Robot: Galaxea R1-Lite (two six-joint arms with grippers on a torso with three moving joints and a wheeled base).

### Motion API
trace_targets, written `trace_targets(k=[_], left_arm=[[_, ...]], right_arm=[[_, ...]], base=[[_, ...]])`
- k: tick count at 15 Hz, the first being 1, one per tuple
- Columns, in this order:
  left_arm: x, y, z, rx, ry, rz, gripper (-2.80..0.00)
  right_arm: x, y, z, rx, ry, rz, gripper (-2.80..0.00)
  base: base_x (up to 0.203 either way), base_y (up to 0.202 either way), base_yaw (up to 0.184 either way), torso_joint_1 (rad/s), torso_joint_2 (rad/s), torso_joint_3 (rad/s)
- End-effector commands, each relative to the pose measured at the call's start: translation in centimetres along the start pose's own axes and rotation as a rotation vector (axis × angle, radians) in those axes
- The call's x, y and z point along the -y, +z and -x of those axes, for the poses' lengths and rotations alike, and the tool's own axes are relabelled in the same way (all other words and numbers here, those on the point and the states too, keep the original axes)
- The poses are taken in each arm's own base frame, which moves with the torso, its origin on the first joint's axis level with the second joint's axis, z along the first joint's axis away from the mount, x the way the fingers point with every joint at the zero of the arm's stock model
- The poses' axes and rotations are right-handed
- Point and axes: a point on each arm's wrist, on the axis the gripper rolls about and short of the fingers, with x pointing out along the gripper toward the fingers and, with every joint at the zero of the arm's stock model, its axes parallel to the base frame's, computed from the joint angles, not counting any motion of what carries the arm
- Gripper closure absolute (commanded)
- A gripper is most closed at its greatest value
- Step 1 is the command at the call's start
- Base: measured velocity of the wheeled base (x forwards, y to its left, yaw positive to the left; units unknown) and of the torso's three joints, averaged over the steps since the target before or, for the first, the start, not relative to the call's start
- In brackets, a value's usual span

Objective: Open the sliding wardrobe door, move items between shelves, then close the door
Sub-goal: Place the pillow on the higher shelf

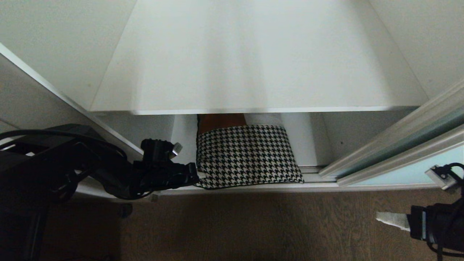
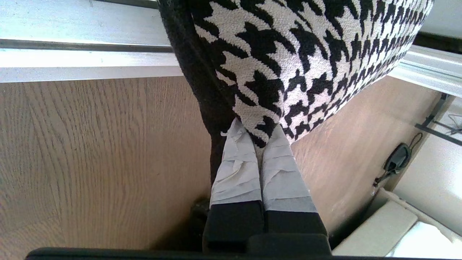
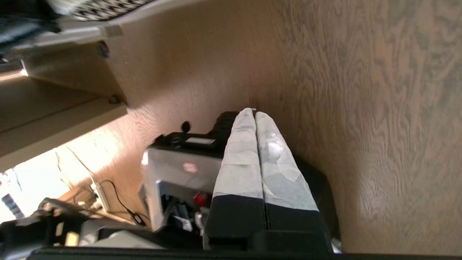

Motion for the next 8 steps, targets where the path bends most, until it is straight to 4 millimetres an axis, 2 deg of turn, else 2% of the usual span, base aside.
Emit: trace_targets(k=[1,4,8], left_arm=[[0.0,0.0,0.0,0.000,-0.004,0.001,0.00],[-0.1,-0.1,0.0,-0.003,-0.003,0.002,0.00],[0.0,-0.2,-0.1,-0.005,-0.003,0.001,0.00]], right_arm=[[3.0,-0.2,-4.5,-0.103,0.010,-0.045,0.00],[4.7,0.3,-7.2,-0.098,0.045,-0.029,0.00],[6.5,0.1,-11.2,-0.086,0.059,-0.009,0.00]], base=[[0.000,0.000,0.000,0.000,0.00,0.000],[0.000,0.000,0.000,0.000,0.00,0.000],[0.000,0.000,0.000,0.000,0.00,0.000]])
